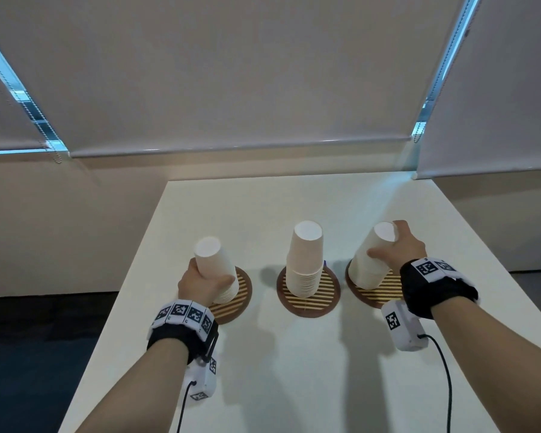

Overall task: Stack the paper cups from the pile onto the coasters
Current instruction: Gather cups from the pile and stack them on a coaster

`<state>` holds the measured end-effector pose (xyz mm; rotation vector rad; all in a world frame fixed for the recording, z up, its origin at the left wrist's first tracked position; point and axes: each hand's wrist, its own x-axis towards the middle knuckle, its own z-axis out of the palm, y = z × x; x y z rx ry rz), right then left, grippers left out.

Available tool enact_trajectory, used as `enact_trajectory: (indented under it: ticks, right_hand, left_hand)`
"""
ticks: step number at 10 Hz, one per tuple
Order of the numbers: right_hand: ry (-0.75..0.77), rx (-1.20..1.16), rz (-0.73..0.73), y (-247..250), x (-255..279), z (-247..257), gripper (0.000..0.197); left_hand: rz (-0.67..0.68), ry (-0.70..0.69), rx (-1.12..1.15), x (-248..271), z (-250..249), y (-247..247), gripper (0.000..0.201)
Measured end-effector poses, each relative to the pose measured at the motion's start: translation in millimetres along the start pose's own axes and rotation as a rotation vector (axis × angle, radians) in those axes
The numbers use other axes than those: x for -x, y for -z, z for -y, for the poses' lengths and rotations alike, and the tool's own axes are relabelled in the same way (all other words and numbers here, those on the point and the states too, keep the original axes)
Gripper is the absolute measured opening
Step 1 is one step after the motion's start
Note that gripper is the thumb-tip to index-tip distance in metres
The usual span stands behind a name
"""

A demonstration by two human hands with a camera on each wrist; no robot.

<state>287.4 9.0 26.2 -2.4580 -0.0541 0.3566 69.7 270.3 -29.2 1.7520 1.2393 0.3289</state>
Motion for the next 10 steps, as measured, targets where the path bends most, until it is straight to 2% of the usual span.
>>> enact_trajectory:
  ticks: [4, 6, 7, 8, 9, 10]
  right_hand:
    - [-0.009, 0.066, -0.004, 11, -38, -3, 0.076]
    - [0.017, 0.270, 0.032, 18, -43, 2, 0.080]
    - [0.018, 0.319, 0.020, 21, -38, 5, 0.082]
    - [0.005, 0.265, 0.000, 20, -33, 4, 0.093]
    - [0.027, 0.186, -0.100, 18, -18, 3, 0.097]
    - [0.031, 0.147, -0.175, 10, -5, 4, 0.097]
  left_hand:
    - [-0.022, 0.029, 0.059, -9, -16, -28, 0.071]
    - [0.037, 0.044, -0.026, -10, -18, -23, 0.079]
    - [0.076, 0.043, -0.091, -11, -19, -20, 0.086]
    - [0.094, 0.051, -0.167, -11, -18, -20, 0.092]
    - [0.098, 0.113, -0.239, -5, -17, -16, 0.087]
    - [0.185, 0.131, -0.254, -1, -11, -13, 0.061]
